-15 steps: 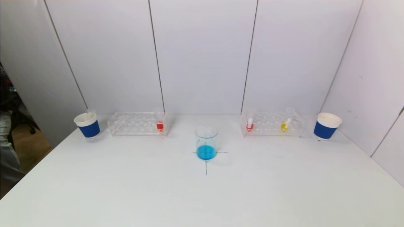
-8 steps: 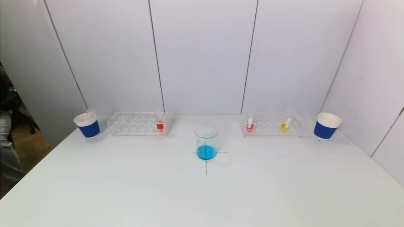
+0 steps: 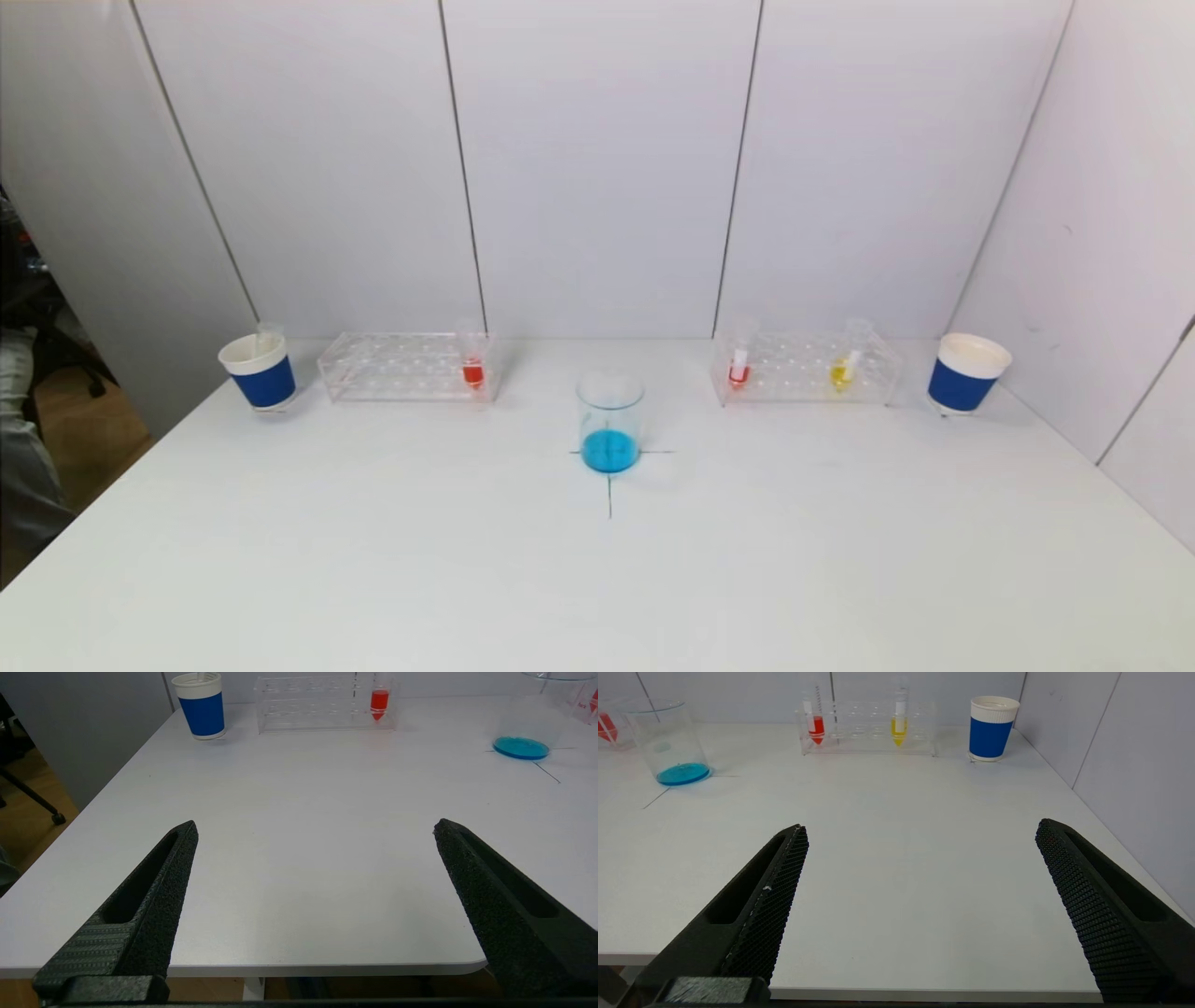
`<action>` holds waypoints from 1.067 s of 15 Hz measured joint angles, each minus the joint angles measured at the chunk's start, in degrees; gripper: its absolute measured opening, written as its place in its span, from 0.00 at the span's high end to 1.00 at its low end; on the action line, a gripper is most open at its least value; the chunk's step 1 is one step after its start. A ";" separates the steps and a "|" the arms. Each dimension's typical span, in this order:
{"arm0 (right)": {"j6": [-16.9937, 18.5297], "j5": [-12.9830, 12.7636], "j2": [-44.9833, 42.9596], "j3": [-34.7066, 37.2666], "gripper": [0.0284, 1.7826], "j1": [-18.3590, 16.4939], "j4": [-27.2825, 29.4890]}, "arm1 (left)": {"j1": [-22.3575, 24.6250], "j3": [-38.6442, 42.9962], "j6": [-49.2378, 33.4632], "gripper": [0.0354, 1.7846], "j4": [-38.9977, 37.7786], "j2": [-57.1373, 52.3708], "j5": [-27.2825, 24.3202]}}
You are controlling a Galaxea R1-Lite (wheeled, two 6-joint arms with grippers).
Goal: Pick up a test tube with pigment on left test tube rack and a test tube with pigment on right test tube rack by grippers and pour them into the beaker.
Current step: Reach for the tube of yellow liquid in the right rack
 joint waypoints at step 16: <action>-1.12 1.26 14.59 -25.09 0.01 0.35 2.22 | 0.02 0.02 -0.02 0.01 0.02 0.02 -0.02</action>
